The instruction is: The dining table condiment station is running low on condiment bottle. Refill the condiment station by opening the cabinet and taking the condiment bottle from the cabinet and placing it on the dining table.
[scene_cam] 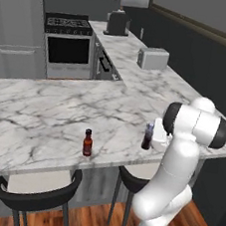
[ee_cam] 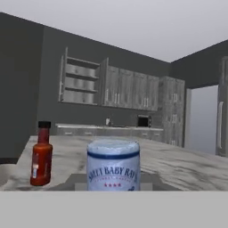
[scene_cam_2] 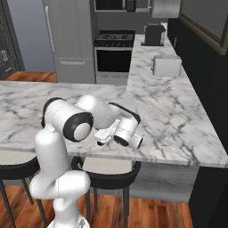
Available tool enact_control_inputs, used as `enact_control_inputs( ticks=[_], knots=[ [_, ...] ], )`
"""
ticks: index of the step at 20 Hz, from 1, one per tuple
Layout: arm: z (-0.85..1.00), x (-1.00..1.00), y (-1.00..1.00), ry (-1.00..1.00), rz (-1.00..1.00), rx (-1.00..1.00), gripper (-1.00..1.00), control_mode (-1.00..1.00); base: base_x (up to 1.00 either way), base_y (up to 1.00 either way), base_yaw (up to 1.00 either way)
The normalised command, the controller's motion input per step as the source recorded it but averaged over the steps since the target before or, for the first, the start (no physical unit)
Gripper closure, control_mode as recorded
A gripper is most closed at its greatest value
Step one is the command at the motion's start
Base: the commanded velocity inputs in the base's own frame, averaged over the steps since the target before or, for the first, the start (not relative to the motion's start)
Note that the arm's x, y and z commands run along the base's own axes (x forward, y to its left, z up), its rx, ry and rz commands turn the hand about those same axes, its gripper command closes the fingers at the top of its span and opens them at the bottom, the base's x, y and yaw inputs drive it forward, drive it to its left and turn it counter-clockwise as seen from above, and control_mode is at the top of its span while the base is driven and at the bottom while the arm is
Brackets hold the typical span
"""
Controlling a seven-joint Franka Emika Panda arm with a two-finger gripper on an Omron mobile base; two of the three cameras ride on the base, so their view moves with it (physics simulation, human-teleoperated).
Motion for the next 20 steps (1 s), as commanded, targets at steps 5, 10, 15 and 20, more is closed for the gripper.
enact_control_inputs(
  ticks=[5, 10, 15, 20],
  knots=[
    [-0.33, 0.22, 0.00, 0.00, 0.03, 0.00, 1.00, -1.00, 0.00, 0.00, 0.00],
    [-0.38, 0.18, 0.00, 0.00, 0.02, 0.00, 1.00, -1.00, 0.00, 0.00, 0.00],
    [-0.37, 0.08, 0.01, 0.00, 0.01, 0.00, 1.00, -1.00, 0.00, 0.00, 0.00],
    [-0.11, -0.28, 0.21, -0.02, -0.01, -0.07, -1.00, -1.00, 0.00, 0.00, 0.00]
  ],
)
